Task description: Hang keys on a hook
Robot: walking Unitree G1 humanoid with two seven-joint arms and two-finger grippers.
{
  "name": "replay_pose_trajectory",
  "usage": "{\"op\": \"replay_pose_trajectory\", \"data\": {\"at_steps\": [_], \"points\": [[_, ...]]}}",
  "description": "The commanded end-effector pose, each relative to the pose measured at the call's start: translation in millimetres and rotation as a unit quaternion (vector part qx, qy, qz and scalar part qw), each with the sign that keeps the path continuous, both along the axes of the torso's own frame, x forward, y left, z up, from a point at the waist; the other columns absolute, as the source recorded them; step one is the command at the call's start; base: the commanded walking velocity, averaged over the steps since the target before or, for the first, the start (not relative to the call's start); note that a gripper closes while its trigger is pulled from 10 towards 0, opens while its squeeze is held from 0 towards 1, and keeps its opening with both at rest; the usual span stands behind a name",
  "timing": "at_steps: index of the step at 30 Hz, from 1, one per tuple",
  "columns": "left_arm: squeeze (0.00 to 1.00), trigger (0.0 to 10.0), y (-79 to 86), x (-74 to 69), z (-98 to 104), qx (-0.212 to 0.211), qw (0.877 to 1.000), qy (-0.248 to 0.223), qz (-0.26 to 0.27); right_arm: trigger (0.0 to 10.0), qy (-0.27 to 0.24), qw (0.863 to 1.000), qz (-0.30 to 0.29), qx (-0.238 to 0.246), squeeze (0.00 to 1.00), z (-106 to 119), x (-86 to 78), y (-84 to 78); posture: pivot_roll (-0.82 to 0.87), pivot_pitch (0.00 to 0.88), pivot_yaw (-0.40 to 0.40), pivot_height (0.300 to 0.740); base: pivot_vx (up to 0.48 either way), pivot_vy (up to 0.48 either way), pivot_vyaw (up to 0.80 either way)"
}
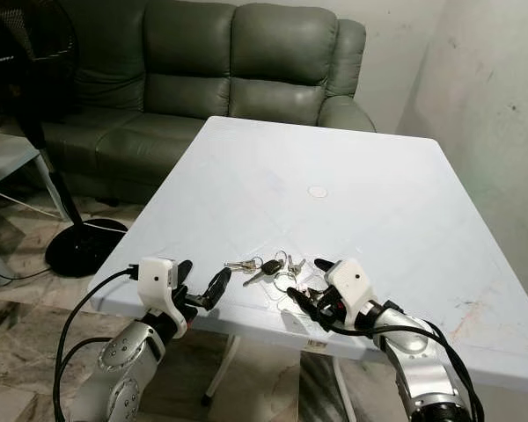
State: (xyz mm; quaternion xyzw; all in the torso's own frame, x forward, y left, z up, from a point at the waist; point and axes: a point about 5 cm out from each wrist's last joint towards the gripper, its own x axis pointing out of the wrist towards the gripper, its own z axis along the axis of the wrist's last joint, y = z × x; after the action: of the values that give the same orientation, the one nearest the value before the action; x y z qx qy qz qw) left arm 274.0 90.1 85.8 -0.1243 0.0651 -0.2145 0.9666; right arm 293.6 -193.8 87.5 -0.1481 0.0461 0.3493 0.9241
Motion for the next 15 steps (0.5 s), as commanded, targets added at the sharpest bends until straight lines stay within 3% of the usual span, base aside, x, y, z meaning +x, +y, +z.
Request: {"op": "replay_pose_trajectory", "data": {"at_steps": [1, 2, 3, 4, 5, 15], "points": [[0.00, 10.0, -3.9, -0.8, 4.0, -0.007, 1.000, -0.003, 0.001, 0.0, -0.005, 1.000, 0.011, -0.008, 0.00, 3.0, 2.2, -0.2, -0.01, 0.005, -0.048, 0.740, 0.000, 0.000, 0.00], [0.00, 10.0, -3.7, -0.5, 4.1, -0.007, 1.000, -0.002, 0.002, 0.0, -0.008, 1.000, 0.011, -0.013, 0.00, 2.5, 2.5, 0.1, -0.01, 0.005, -0.048, 0.740, 0.000, 0.000, 0.00], [0.00, 10.0, -3.5, -0.4, 4.1, -0.007, 1.000, -0.002, 0.003, 2.2, -0.012, 1.000, 0.007, -0.020, 0.00, 2.1, 3.1, 0.1, -0.01, 0.005, -0.048, 0.740, 0.000, 0.000, 0.00], [0.00, 10.0, -3.6, -0.4, 4.2, -0.007, 1.000, -0.002, 0.003, 8.7, -0.009, 1.000, 0.002, -0.026, 0.00, 0.8, 3.7, -0.2, -0.01, 0.005, -0.048, 0.740, 0.000, 0.000, 0.00], [0.00, 10.0, -3.7, -0.5, 4.2, -0.007, 1.000, -0.002, 0.003, 10.0, -0.005, 1.000, 0.002, -0.026, 0.00, 0.0, 3.8, -0.3, -0.01, 0.005, -0.048, 0.740, 0.000, 0.000, 0.00], [0.00, 10.0, -4.1, -0.1, 4.3, -0.011, 1.000, 0.000, 0.005, 10.0, 0.001, 0.998, 0.037, -0.042, 0.00, -6.2, -0.6, 2.9, -0.01, 0.006, -0.049, 0.740, 0.000, 0.000, 0.00]]}}
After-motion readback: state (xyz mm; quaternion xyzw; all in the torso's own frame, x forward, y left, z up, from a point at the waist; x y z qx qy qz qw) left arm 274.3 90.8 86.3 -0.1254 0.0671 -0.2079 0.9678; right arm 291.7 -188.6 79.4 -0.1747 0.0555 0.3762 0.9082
